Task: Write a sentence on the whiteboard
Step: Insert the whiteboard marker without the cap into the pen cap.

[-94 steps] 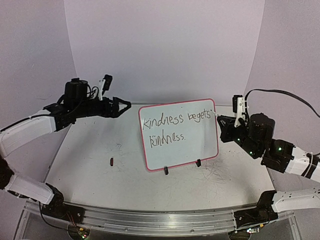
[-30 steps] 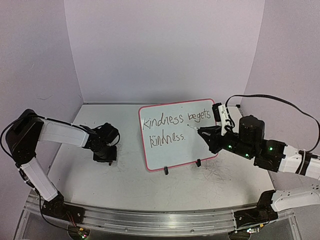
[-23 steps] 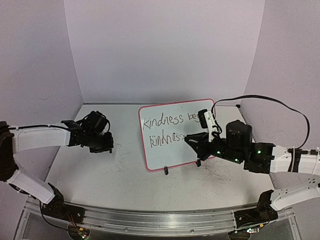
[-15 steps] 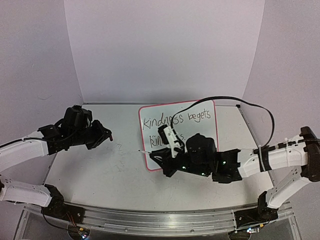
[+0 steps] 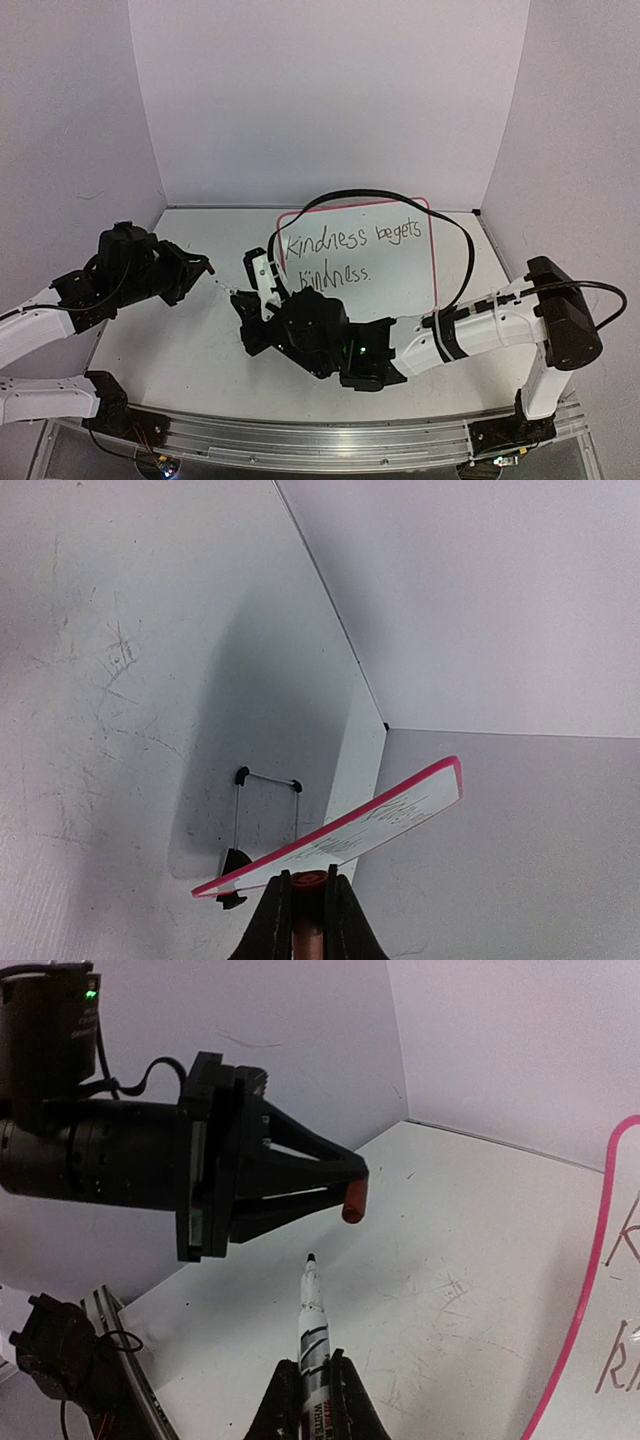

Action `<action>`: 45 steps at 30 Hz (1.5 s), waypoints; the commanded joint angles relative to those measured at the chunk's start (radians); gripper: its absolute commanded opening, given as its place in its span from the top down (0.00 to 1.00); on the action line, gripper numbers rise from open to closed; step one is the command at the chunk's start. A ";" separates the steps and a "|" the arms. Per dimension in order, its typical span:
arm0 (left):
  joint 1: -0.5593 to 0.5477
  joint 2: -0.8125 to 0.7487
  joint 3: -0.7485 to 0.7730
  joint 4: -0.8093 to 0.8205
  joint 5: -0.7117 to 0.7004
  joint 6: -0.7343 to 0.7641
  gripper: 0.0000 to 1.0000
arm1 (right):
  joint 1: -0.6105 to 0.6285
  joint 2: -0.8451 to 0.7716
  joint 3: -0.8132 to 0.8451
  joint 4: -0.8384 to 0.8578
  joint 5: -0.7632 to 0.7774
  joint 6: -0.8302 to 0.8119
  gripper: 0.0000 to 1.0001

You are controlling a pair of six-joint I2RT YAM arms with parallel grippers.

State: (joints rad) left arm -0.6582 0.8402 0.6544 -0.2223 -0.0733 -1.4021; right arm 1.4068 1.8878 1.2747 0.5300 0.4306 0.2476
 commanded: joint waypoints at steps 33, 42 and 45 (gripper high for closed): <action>-0.001 -0.034 -0.061 0.173 -0.011 -0.098 1.00 | -0.015 0.137 0.218 -0.055 0.146 -0.001 1.00; -0.001 -0.019 -0.069 0.184 -0.010 -0.090 1.00 | -0.017 0.134 0.215 -0.032 0.153 -0.012 1.00; -0.001 -0.010 -0.067 0.190 -0.004 -0.085 1.00 | -0.023 0.137 0.215 -0.031 0.149 -0.010 1.00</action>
State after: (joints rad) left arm -0.6582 0.8197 0.5883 -0.0779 -0.0840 -1.4967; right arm 1.3925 2.0251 1.4494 0.4618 0.5609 0.2394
